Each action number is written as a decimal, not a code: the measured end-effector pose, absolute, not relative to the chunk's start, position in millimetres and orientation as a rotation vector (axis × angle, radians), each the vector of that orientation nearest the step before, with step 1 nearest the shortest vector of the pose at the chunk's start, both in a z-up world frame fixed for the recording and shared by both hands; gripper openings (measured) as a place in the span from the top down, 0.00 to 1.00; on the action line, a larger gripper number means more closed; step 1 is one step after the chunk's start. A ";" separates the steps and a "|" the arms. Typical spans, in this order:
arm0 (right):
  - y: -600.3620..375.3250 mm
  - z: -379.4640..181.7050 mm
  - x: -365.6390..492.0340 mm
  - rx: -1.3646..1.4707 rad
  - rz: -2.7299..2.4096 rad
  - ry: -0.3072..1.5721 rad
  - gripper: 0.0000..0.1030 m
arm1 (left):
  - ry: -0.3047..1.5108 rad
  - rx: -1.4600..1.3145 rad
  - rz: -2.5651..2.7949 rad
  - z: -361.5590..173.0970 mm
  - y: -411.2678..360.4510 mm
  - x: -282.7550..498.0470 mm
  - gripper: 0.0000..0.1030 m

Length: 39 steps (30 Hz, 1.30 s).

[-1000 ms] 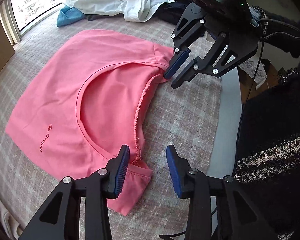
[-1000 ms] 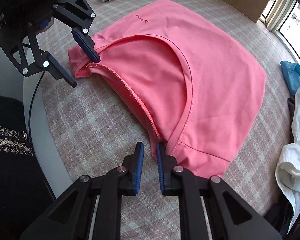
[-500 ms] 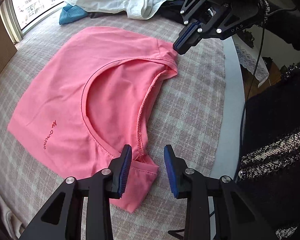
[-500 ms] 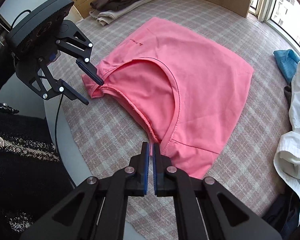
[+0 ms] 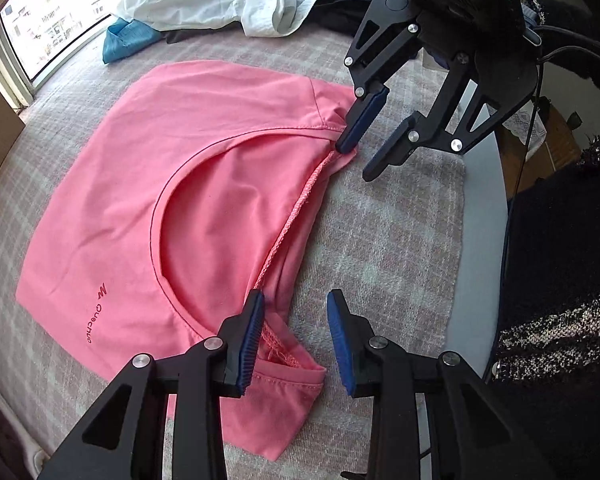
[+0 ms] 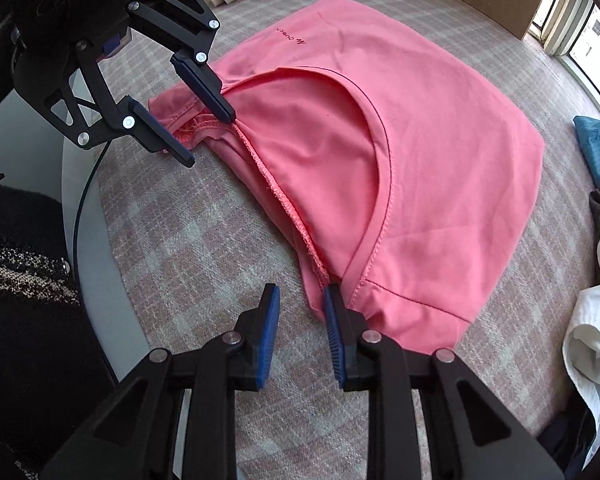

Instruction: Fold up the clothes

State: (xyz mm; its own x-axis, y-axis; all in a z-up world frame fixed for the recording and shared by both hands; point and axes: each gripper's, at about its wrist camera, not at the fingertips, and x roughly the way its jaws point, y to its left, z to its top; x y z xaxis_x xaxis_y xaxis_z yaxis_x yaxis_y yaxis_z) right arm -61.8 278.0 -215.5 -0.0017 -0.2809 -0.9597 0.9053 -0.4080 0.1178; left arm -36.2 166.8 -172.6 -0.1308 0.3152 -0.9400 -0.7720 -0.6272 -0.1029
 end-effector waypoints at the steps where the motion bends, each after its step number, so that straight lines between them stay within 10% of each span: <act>1: 278.8 -214.9 -64.3 1.330 -1.590 0.710 0.82 | 0.544 -1.388 1.847 -172.8 166.4 -37.8 0.70; 14: 299.4 -170.1 -84.3 1.340 -1.600 0.549 0.96 | 0.554 -1.410 1.759 -171.8 160.1 -54.6 0.99; 17: 297.0 -175.9 -71.7 1.317 -1.551 0.607 0.89 | 0.496 -1.409 1.748 -163.6 157.8 -54.6 0.99; 19: 297.6 -185.4 -62.2 1.300 -1.533 0.656 0.66 | 0.517 -1.413 1.749 -162.9 158.3 -53.3 0.99; 26: 291.2 -206.5 -58.9 1.250 -1.588 0.826 0.74 | 0.484 -1.444 1.764 -165.2 154.8 -60.3 0.99; 27: 295.5 -204.7 -65.5 1.287 -1.567 0.797 0.96 | 0.464 -1.441 1.765 -162.0 153.1 -60.7 0.94; 31: 316.9 -188.7 -85.9 1.394 -1.432 0.636 0.97 | 0.426 -1.433 1.824 -143.1 136.8 -59.0 0.67; 36: 335.5 -139.4 -156.1 1.321 -1.734 0.325 0.55 | 0.323 -1.455 2.007 -125.0 71.3 -59.1 0.64; 39: 335.5 -140.4 -211.9 1.360 -1.884 0.170 0.55 | 0.133 -1.508 2.157 -121.7 33.3 -94.4 0.63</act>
